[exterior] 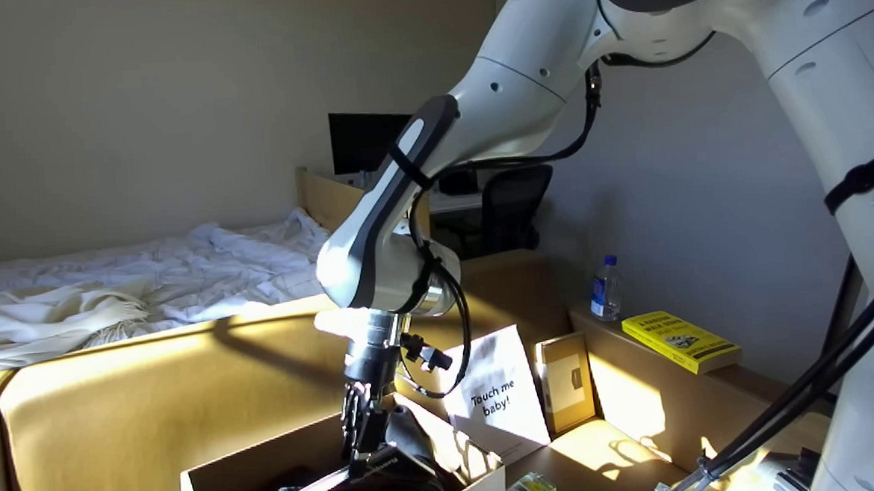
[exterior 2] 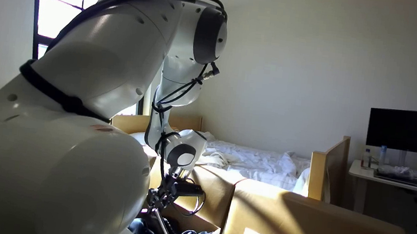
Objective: Remove the books from the right armrest of the sofa and place them inside the white storage box
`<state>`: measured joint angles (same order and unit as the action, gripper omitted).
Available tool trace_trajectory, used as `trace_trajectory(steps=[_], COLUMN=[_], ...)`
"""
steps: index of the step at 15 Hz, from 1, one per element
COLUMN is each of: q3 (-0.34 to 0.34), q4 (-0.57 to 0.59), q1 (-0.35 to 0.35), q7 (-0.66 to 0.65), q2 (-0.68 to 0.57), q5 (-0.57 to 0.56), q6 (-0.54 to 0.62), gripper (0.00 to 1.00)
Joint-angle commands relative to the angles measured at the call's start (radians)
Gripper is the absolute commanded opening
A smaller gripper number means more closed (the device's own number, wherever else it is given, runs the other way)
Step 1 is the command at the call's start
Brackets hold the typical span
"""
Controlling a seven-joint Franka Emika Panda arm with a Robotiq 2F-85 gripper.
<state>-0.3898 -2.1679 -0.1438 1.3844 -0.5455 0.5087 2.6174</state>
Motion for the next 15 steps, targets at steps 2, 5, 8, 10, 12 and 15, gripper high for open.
trace_trajectory(steps=[2, 5, 8, 10, 12, 15], q3=[-0.064, -0.074, -0.009, 0.059, 0.121, 0.211], q4=[-0.042, -0.073, -0.147, -0.222, -0.288, -0.377], q1=[0.060, 0.072, 0.046, 0.032, 0.034, 0.058], q7=[-0.007, -0.005, -0.077, -0.166, -0.246, -0.356], q2=[0.109, 0.212, 0.351, 0.470, 0.582, 0.736], q5=[-0.022, -0.020, -0.080, -0.195, -0.331, -0.522], q6=[0.016, 0.015, 0.013, -0.022, -0.084, -0.190], gripper=[0.86, 0.99, 1.00, 1.00, 1.00, 1.00])
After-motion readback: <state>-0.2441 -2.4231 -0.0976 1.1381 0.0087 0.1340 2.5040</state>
